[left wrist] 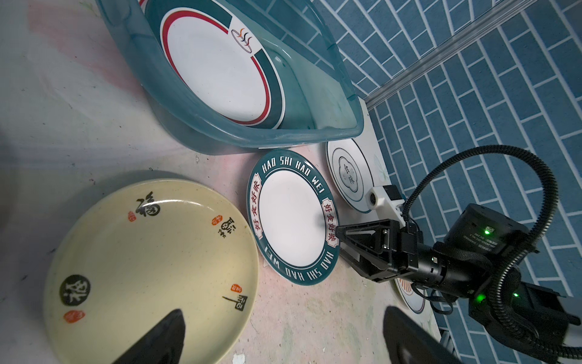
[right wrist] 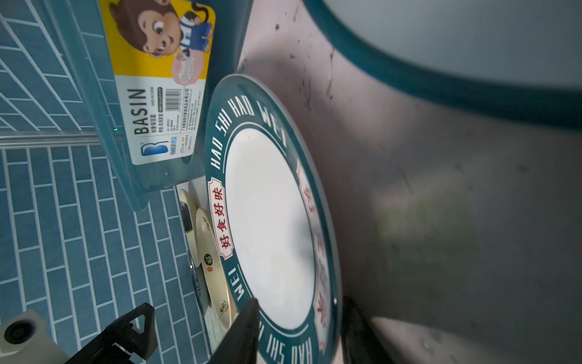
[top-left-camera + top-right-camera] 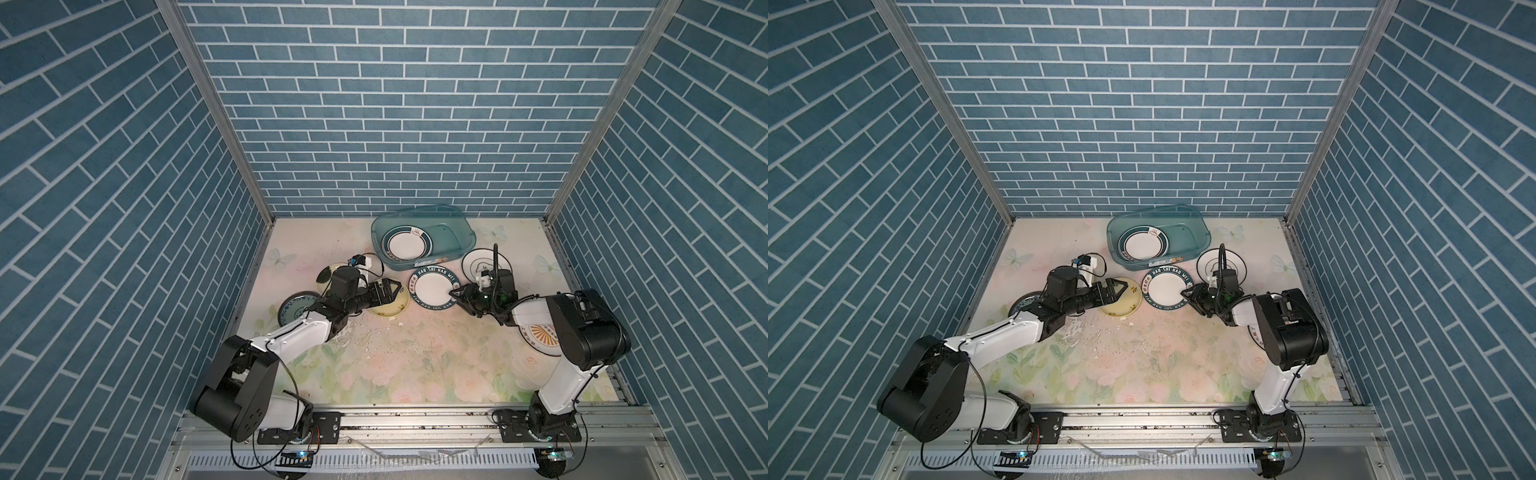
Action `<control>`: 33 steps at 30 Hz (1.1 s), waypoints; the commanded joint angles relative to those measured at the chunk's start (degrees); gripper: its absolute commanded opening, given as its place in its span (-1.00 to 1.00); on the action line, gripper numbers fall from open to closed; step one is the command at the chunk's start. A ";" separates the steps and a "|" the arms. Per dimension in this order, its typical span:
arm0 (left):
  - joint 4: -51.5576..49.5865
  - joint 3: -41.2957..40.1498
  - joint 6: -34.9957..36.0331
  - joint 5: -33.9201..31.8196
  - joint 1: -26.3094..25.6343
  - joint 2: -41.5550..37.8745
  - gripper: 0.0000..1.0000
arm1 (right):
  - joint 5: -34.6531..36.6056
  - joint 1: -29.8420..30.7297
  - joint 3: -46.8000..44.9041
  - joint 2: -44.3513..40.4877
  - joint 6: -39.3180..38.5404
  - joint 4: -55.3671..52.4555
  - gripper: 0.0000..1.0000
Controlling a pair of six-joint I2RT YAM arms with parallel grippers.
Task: Place the plates into the plastic bin on the countertop
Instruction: Pick up the plate from the center of the table.
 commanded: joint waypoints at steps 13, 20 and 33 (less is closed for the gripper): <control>-0.64 -0.27 0.15 -0.15 -0.21 0.31 0.99 | 7.16 0.67 0.79 -3.35 -2.66 -5.96 -1.00; -1.28 -0.21 0.30 -0.35 -0.19 -0.28 0.99 | 8.73 0.69 -0.58 -6.83 -3.10 -8.10 -1.00; -1.44 -0.14 -0.05 -0.73 -0.19 -0.40 0.99 | 13.05 0.86 -5.57 -16.70 -3.71 -14.32 -1.00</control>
